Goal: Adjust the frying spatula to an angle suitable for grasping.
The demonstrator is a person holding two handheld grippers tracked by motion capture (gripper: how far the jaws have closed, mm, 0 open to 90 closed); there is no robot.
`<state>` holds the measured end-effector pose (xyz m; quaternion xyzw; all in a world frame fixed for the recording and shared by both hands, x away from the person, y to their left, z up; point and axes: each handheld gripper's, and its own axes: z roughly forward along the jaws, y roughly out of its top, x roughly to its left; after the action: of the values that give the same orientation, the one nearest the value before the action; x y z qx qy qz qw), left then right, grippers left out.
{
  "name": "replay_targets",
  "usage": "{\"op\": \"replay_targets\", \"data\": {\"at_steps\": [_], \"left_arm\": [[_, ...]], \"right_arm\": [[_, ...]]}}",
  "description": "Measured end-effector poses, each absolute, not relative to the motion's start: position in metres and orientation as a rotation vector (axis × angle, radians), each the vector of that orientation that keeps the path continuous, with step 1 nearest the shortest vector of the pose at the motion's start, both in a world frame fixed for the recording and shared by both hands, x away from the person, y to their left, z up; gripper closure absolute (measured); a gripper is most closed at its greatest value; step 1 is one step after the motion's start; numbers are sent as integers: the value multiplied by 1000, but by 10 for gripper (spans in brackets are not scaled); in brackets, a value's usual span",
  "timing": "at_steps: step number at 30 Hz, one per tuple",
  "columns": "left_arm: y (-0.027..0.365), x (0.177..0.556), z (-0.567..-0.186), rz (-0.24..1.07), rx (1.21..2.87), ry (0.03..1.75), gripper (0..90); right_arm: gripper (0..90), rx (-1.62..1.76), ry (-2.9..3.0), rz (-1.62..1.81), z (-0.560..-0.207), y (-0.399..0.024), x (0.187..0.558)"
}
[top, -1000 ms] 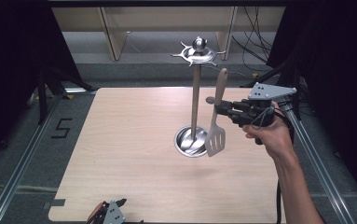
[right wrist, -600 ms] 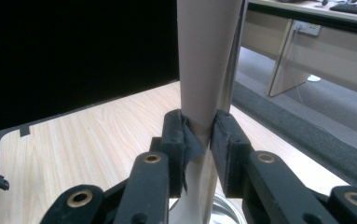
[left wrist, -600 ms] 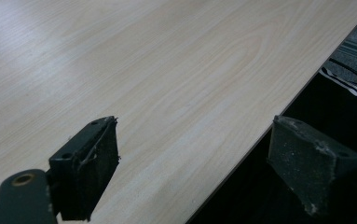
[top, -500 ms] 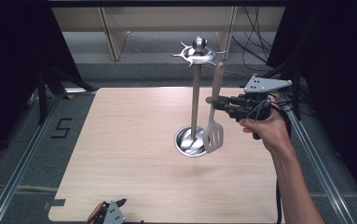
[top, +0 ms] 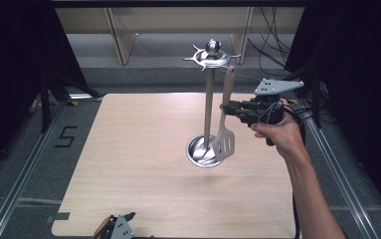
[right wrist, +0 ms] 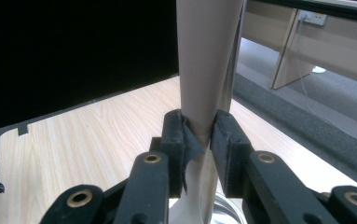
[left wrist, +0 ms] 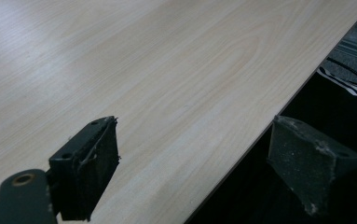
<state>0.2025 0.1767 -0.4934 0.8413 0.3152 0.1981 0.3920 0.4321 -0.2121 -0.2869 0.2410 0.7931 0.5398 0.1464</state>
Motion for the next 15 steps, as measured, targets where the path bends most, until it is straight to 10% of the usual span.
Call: {"op": "replay_targets", "data": {"at_steps": [9, 15], "left_arm": [[177, 203, -493, 505, 2145, 791, 153], [177, 203, -493, 508, 2147, 790, 153]], "right_arm": [[754, 701, 2283, 1549, -288, -209, 434], [587, 753, 2236, 1571, -293, -214, 427]]}}
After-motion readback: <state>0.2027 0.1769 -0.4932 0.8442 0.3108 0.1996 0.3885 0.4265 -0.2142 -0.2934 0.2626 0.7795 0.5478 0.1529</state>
